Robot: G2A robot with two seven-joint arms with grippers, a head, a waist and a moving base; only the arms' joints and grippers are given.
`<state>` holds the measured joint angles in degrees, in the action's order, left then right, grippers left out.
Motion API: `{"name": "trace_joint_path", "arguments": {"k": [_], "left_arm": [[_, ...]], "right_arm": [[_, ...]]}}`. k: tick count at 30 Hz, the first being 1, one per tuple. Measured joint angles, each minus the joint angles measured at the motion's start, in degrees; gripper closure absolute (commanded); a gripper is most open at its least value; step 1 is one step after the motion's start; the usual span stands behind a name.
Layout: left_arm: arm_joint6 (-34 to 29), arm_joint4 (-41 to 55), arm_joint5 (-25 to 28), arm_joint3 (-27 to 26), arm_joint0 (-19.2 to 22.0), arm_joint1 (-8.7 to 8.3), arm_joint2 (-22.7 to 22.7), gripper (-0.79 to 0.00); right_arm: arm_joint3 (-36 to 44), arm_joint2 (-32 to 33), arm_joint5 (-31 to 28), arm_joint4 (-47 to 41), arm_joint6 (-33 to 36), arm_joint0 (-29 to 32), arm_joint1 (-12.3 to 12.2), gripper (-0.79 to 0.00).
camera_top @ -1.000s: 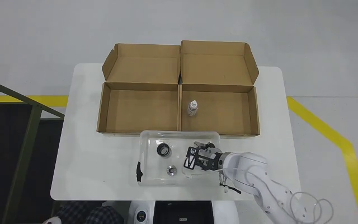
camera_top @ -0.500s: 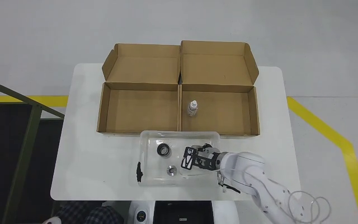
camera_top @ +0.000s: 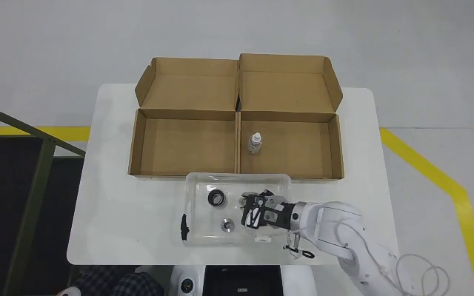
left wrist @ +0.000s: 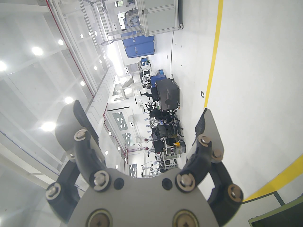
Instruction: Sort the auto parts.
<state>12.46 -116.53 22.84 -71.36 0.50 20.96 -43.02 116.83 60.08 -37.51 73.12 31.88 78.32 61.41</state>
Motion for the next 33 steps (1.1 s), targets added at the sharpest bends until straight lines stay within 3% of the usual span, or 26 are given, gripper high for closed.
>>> {"name": "trace_joint_path", "arguments": {"k": [6,9,12,33], "left_arm": [[0.0,0.0,0.0,0.0,0.0,0.00,0.0,-0.785],[0.0,0.0,0.0,0.0,0.0,0.00,0.0,-0.785],[0.0,0.0,0.0,0.0,0.0,0.00,0.0,-0.785],[0.0,0.0,0.0,0.0,0.0,0.00,0.0,-0.785]], "right_arm": [[-3.6,1.0,-3.6,-7.0,-12.0,0.6,0.1,0.000],[-5.2,2.9,-9.4,-12.7,-18.9,-0.9,-0.1,0.000],[-5.4,5.8,-11.8,-18.1,-20.0,-0.9,-0.5,0.000],[-1.4,15.6,-4.3,-20.9,-26.1,2.0,-1.2,0.000]]}}
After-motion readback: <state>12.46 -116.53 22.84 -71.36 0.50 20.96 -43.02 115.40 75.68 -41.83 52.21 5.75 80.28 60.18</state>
